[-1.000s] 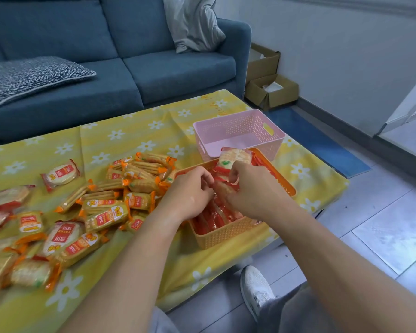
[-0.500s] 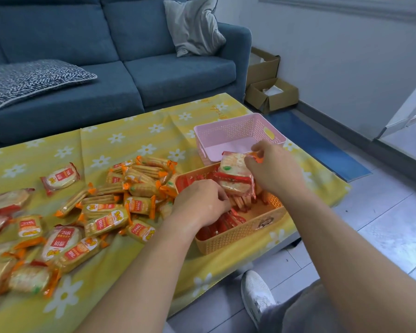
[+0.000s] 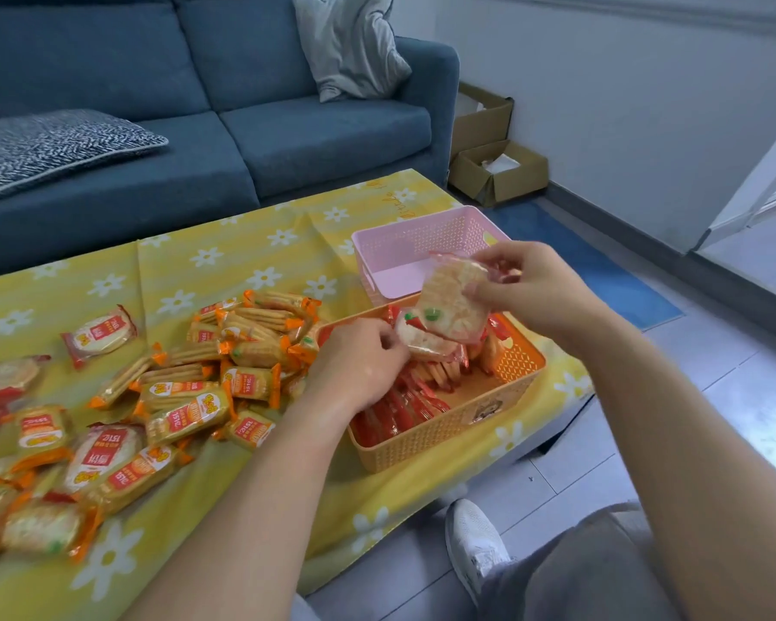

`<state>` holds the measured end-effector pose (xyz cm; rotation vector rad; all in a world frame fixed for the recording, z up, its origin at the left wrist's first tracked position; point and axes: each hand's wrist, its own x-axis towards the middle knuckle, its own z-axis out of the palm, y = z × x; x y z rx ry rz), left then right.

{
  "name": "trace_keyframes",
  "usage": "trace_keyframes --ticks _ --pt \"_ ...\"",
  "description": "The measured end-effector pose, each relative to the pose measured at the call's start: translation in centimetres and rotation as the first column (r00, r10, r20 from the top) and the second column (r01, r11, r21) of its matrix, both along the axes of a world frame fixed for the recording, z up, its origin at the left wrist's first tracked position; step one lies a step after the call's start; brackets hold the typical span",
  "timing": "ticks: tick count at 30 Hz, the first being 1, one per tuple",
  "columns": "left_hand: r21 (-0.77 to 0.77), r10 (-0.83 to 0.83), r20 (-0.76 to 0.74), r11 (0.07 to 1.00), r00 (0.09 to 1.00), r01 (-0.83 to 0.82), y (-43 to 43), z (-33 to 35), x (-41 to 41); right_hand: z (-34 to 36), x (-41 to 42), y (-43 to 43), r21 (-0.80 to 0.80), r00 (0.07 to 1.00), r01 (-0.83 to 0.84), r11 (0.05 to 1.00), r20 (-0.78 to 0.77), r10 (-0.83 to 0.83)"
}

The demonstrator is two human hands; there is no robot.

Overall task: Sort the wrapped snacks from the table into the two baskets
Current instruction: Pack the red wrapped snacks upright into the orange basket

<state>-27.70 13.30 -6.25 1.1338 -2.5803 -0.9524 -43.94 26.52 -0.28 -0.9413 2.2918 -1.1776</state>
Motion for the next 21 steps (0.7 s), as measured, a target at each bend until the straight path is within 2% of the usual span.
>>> trace_keyframes --ticks 2,4,6,9,14,19,21 --pt "-0.039 0.091 -0.139 0.994 0.986 -0.097 -0.2 0.0 -0.6 0.3 0.5 1.6 0.022 0.998 -0.048 0.999 0.040 0.048" --pt "-0.077 0.113 -0.211 0.988 0.971 -0.131 -0.3 -0.4 -1.5 -0.1 1.3 2.4 0.129 0.992 -0.098 0.987 -0.064 0.107" --pt "-0.055 0.102 -0.213 0.992 0.972 -0.116 -0.4 -1.3 -2.5 -0.7 2.5 2.0 0.261 0.967 -0.109 0.959 -0.196 0.163" --pt "-0.038 0.073 -0.146 0.996 0.987 -0.080 -0.4 -2.3 -3.7 -1.3 4.5 0.8 0.358 0.922 -0.114 0.927 -0.308 0.233" --pt "-0.022 0.024 -0.100 0.999 0.995 -0.027 -1.0 -2.2 -4.1 -0.8 5.6 0.4 0.417 0.872 -0.097 0.903 -0.402 0.279" --pt "0.056 0.076 -0.202 0.996 0.976 -0.066 -1.2 -1.4 -3.8 -2.4 6.4 -0.3 0.437 0.819 -0.013 0.899 -0.512 0.260" --pt "0.134 0.125 -0.258 0.987 0.958 -0.092 -1.4 -0.9 -3.4 -2.7 6.3 -0.4 0.433 0.789 0.029 0.901 -0.564 0.245"
